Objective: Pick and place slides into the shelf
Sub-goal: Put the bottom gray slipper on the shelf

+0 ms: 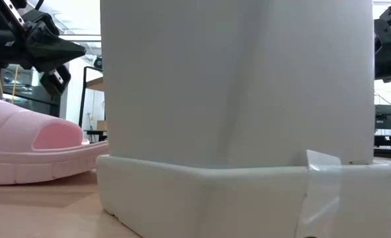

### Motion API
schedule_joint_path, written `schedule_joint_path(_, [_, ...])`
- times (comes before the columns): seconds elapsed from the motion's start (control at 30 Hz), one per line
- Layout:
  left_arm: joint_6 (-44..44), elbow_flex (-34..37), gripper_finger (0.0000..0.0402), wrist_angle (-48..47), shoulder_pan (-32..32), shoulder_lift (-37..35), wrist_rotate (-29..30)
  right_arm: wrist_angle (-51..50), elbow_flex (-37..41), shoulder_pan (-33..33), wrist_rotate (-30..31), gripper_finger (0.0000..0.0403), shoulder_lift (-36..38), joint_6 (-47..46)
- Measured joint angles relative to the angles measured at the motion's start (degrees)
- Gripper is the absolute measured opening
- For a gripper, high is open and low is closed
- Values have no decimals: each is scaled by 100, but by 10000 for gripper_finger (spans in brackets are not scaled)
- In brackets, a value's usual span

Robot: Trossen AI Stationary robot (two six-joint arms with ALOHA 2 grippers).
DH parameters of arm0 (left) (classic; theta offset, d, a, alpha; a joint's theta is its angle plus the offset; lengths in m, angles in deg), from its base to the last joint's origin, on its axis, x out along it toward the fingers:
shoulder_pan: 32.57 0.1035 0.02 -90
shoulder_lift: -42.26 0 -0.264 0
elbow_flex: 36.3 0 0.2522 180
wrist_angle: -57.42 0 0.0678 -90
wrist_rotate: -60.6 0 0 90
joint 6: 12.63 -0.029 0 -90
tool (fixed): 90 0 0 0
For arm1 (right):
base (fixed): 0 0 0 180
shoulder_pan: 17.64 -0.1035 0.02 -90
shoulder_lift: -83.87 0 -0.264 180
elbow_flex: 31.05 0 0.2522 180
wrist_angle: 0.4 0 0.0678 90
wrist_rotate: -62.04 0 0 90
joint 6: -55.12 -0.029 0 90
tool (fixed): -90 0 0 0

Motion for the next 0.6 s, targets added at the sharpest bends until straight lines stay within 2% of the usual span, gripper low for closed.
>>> schedule_joint_path(0.17, [263,0,1,7,0,0,-2,0,0,1,0,0,-2,0])
schedule_joint_path(0.33, [977,0,1,17,0,0,0,2,2,0,10,0,-2,-1])
schedule_joint_path(0.53, [2638,0,1,63,0,0,0,46,1,1,46,0,0,-37])
schedule_joint_path(0.6, [3286,0,1,61,0,0,0,67,1,0,46,0,-1,-399])
